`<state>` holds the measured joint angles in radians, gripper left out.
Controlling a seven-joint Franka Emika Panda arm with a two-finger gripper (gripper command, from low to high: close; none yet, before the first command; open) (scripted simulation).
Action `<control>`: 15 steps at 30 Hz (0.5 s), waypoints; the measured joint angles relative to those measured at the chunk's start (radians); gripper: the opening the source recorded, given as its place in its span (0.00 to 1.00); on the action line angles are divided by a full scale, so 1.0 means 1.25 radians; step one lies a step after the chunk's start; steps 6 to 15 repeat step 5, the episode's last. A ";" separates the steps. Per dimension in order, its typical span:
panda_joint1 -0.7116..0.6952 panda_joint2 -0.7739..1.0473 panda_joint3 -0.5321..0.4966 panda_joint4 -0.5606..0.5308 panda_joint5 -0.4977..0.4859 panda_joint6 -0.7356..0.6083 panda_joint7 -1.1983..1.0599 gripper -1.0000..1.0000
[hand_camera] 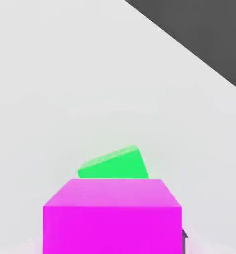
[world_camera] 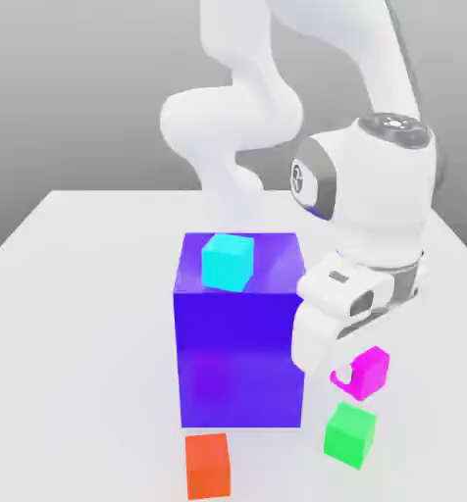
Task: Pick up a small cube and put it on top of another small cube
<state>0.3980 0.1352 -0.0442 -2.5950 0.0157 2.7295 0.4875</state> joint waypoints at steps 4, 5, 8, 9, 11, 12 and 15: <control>-0.002 0.055 0.004 0.003 0.006 0.051 -0.003 1.00; -0.002 0.055 0.004 0.003 0.006 0.051 -0.003 1.00; -0.002 0.055 0.004 0.003 0.006 0.051 -0.003 1.00; -0.002 0.055 0.004 0.003 0.006 0.051 -0.003 1.00; -0.002 0.055 0.004 0.003 0.006 0.051 -0.003 1.00; -0.002 0.055 0.004 0.003 0.006 0.051 -0.003 1.00; -0.002 0.055 0.004 0.003 0.006 0.051 -0.003 1.00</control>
